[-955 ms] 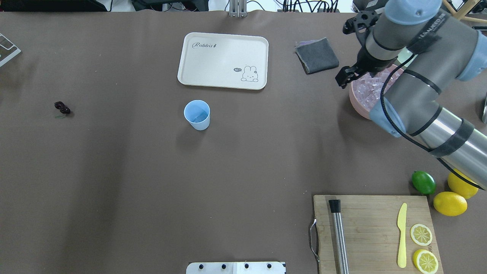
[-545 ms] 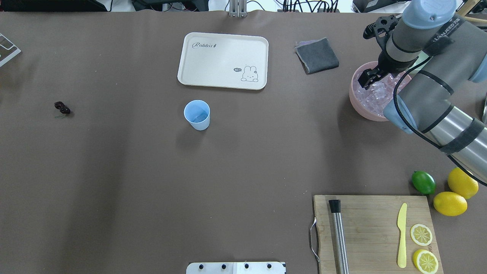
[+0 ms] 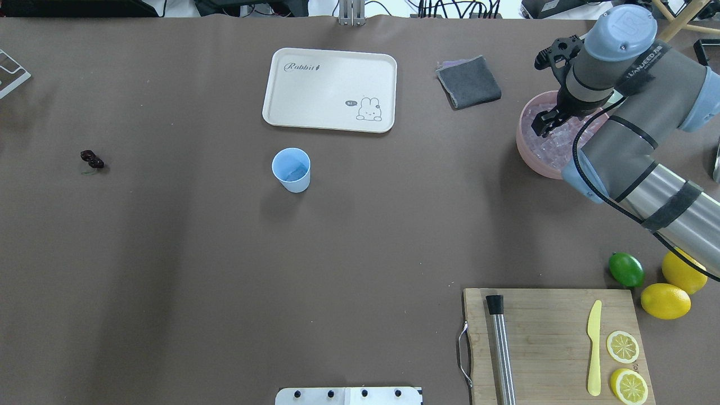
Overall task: Put ice and cherries in cup
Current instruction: 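Move the right gripper back over the pink bowl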
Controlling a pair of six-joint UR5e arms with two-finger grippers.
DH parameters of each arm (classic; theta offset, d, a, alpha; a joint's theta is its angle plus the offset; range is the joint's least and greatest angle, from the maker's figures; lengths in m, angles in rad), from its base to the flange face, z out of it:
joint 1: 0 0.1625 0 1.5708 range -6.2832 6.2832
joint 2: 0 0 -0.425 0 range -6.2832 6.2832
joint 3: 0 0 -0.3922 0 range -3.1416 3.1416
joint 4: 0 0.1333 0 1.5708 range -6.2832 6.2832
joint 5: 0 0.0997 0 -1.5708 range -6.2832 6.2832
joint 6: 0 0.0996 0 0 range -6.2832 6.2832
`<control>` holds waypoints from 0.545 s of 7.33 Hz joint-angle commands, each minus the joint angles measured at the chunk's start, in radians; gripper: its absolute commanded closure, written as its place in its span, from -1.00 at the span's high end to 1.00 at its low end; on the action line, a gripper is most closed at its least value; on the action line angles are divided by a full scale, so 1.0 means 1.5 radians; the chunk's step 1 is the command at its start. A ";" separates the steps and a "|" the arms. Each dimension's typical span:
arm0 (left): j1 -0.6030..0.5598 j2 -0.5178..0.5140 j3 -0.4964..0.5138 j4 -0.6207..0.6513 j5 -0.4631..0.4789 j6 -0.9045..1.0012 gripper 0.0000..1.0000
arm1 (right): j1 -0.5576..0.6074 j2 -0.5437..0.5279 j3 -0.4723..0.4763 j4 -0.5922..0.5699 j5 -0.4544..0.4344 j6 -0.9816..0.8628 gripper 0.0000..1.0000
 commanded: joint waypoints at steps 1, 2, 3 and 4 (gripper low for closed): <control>0.000 -0.005 0.002 0.001 0.000 0.000 0.95 | -0.001 -0.015 0.012 0.000 -0.002 0.000 0.48; 0.000 -0.005 0.002 0.001 0.000 0.000 0.95 | -0.001 -0.019 0.014 0.000 0.000 0.001 0.36; 0.000 -0.007 0.003 0.001 0.000 0.000 0.95 | -0.001 -0.021 0.021 0.000 0.001 0.004 0.33; 0.000 -0.008 0.004 0.002 0.000 0.000 0.95 | -0.001 -0.022 0.023 0.000 0.002 0.004 0.33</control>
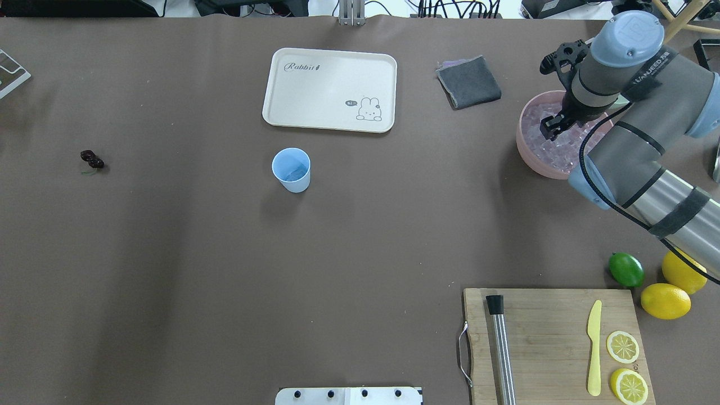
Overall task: Put ice and cherries in cup
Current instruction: 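Grasp a third ice cube from the pink bowl with the right gripper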
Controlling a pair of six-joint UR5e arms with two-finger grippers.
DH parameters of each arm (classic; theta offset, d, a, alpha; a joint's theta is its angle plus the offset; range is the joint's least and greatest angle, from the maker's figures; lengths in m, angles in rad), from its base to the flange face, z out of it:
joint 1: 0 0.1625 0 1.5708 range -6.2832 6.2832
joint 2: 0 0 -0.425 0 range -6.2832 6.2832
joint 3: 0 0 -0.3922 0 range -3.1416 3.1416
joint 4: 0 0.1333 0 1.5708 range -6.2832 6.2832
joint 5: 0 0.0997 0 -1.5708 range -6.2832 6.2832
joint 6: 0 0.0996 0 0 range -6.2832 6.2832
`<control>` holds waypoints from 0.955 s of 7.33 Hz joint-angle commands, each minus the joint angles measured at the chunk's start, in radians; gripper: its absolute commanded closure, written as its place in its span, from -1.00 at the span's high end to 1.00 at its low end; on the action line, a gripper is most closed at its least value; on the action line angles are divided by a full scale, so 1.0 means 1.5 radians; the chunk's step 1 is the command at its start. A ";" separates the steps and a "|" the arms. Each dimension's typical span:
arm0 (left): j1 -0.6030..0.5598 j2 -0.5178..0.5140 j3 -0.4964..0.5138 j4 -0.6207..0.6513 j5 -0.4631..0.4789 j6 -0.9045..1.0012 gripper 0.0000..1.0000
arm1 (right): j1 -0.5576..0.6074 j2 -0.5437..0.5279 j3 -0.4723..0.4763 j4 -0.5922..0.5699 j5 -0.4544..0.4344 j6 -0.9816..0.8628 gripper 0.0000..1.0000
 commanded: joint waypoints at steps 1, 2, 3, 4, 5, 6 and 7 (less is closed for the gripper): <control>0.000 -0.002 -0.002 0.001 0.000 0.000 0.95 | 0.000 -0.013 0.013 0.000 0.002 0.003 0.30; 0.000 -0.002 -0.002 0.001 0.000 0.000 0.95 | -0.001 -0.019 0.018 0.000 0.003 0.005 0.20; 0.000 -0.002 -0.001 0.001 0.000 0.000 0.95 | -0.002 -0.020 0.018 0.000 0.003 0.005 0.08; -0.001 -0.002 -0.004 0.001 0.000 0.000 0.95 | -0.003 -0.020 0.018 0.000 0.003 0.005 0.04; -0.001 -0.002 -0.004 0.001 0.000 0.000 0.95 | -0.007 -0.020 0.017 0.000 0.002 0.006 -0.04; -0.001 -0.003 -0.004 0.001 0.000 0.000 0.95 | -0.011 -0.020 0.017 0.000 0.002 0.006 -0.06; -0.001 -0.002 -0.004 0.001 0.000 0.000 0.95 | -0.016 -0.020 0.015 0.000 0.002 0.006 -0.12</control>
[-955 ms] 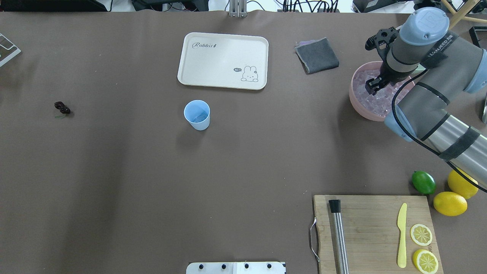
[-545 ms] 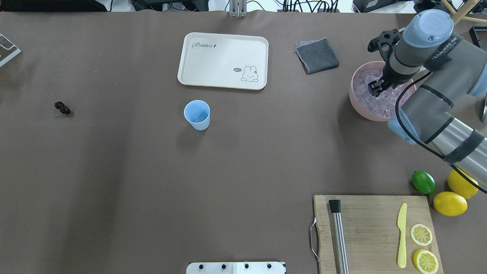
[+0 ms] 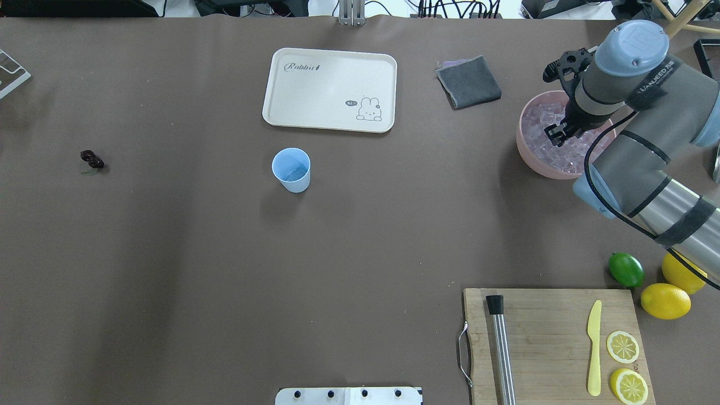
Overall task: Put ice and cherries in cup
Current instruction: 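Grasp a third ice cube from the pink bowl with the right gripper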
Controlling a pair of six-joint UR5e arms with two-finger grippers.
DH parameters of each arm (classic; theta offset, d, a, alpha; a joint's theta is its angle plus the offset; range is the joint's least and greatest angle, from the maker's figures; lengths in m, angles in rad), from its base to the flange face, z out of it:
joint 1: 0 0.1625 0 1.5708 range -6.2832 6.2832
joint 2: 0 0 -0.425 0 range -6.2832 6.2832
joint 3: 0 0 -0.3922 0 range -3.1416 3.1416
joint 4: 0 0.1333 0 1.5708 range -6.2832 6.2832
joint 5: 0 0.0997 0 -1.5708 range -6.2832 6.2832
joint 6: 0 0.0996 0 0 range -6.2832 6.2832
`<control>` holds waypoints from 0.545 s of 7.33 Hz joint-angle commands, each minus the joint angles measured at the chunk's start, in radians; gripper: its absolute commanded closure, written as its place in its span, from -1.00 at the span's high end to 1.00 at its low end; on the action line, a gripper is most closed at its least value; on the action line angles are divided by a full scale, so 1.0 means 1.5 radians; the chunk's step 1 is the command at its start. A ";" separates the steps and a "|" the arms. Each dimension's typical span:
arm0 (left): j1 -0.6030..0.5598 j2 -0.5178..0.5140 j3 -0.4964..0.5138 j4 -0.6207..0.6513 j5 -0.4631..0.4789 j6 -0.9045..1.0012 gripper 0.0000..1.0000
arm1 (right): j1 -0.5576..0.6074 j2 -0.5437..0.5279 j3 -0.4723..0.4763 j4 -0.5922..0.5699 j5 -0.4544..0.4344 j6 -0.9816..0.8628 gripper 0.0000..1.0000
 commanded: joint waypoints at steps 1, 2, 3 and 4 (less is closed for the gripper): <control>0.000 0.000 0.000 0.000 0.000 0.000 0.95 | -0.007 0.001 -0.004 0.000 0.000 0.000 -0.17; 0.000 0.000 0.002 0.000 0.000 0.000 0.95 | -0.008 0.001 -0.005 0.000 0.000 -0.001 -0.29; 0.000 -0.001 0.003 0.000 0.000 0.000 0.95 | -0.007 0.005 0.000 0.000 0.002 -0.003 -0.39; 0.001 -0.001 0.005 -0.001 0.000 0.000 0.95 | -0.007 0.010 0.004 -0.002 0.006 -0.002 -0.43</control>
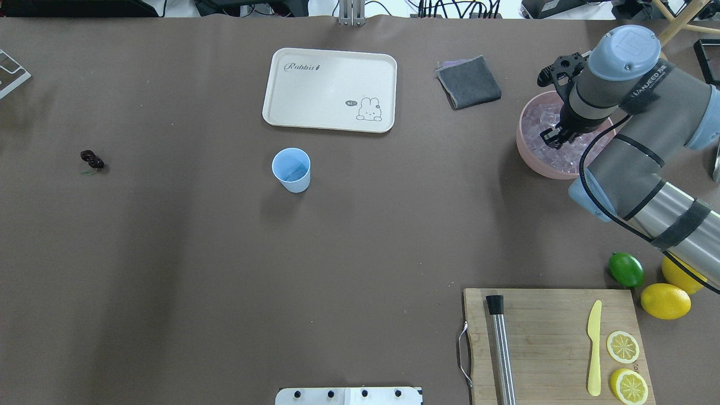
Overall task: Put ice and cherries in cup
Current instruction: 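Grasp a third ice cube from the pink bowl with the right gripper, then carry the ice cube to the light-blue cup and release it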
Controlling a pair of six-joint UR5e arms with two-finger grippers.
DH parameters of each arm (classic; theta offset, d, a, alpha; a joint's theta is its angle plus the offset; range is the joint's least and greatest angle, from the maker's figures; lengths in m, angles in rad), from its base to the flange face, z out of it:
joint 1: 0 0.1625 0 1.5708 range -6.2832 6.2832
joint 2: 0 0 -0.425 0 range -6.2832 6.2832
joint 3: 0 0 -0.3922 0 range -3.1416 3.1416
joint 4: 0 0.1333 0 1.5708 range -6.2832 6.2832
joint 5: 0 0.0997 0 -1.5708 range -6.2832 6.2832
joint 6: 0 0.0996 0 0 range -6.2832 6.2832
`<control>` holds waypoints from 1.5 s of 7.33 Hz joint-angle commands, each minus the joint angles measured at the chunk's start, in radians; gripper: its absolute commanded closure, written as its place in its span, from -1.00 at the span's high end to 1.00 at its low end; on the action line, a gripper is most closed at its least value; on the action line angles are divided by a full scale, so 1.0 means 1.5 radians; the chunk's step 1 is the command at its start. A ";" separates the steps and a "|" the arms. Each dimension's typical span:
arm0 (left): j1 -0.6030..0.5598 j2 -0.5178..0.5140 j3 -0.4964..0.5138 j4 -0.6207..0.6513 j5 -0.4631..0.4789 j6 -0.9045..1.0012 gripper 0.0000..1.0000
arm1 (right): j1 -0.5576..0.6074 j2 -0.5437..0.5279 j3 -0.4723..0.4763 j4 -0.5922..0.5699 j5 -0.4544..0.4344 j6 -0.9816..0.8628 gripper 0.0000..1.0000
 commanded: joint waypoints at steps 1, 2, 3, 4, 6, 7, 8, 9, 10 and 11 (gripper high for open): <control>0.001 0.000 0.000 -0.001 0.000 0.000 0.95 | 0.007 0.012 0.013 -0.009 0.011 0.000 -0.43; 0.001 0.000 0.003 -0.001 0.000 0.000 0.95 | 0.023 0.042 0.021 -0.046 0.046 0.001 -0.43; 0.001 0.000 0.003 -0.001 0.000 0.000 0.95 | 0.022 0.093 0.045 -0.123 0.049 0.014 -0.43; 0.001 0.001 0.002 -0.001 0.000 -0.001 0.95 | 0.002 0.146 0.063 -0.181 0.052 0.079 -0.44; 0.001 -0.002 0.006 0.000 0.000 -0.002 0.95 | -0.074 0.270 0.018 -0.194 0.051 0.256 -0.46; 0.001 -0.008 0.008 0.001 0.000 -0.002 0.95 | -0.110 0.373 -0.060 -0.198 0.046 0.342 -0.47; 0.001 -0.008 0.008 0.001 0.000 -0.002 0.95 | -0.146 0.483 -0.177 -0.195 0.030 0.408 -0.47; 0.001 -0.009 0.008 0.001 0.000 -0.002 0.95 | -0.178 0.533 -0.217 -0.193 0.009 0.454 -0.47; 0.000 -0.012 0.010 0.003 0.002 -0.002 0.95 | -0.201 0.565 -0.238 -0.191 0.002 0.489 -0.48; 0.000 -0.012 0.010 0.004 0.001 -0.002 0.95 | -0.216 0.612 -0.294 -0.187 -0.017 0.516 -0.48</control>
